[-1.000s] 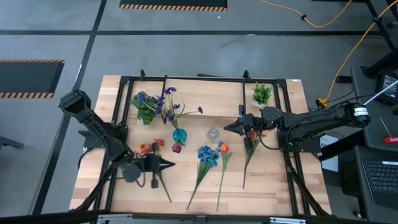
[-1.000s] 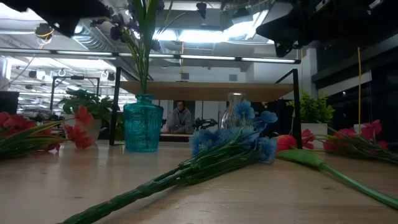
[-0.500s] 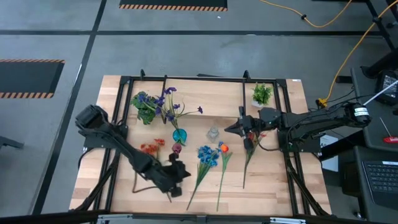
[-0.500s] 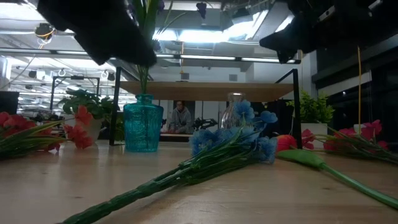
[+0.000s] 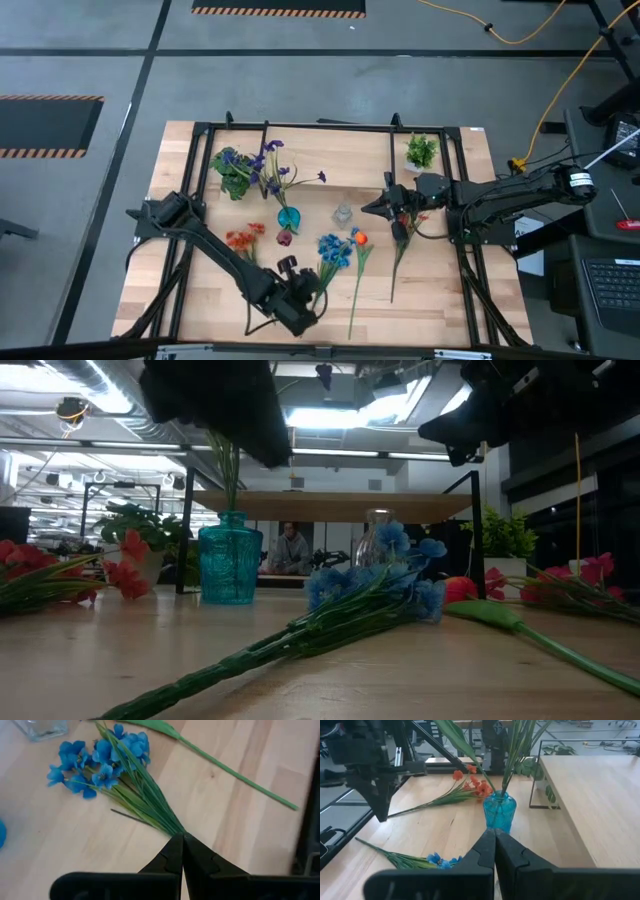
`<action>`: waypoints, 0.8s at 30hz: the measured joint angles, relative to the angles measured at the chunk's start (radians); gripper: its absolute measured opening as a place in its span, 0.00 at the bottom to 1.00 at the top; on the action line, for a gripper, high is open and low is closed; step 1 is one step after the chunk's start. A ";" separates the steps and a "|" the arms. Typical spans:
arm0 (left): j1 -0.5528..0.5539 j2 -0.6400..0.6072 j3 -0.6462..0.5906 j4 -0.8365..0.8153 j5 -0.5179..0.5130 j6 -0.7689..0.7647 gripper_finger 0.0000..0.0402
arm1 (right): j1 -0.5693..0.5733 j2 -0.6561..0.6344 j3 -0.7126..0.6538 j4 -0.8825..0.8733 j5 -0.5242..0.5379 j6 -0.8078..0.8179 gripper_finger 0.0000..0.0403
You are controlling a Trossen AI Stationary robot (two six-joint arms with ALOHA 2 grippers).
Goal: Pick and place flowers into a vace then onto a shelf
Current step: Put the blue flowers into the transparent blue vase
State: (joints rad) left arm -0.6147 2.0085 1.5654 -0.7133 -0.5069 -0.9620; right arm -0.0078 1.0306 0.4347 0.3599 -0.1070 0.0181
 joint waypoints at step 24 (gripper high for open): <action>0.016 0.022 0.011 0.005 -0.069 -0.148 0.38 | 0.033 0.000 0.000 -0.040 0.001 -0.023 0.01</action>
State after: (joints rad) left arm -0.5991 2.0301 1.5761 -0.7087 -0.5762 -1.1097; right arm 0.0250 1.0309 0.4347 0.3202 -0.1062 -0.0044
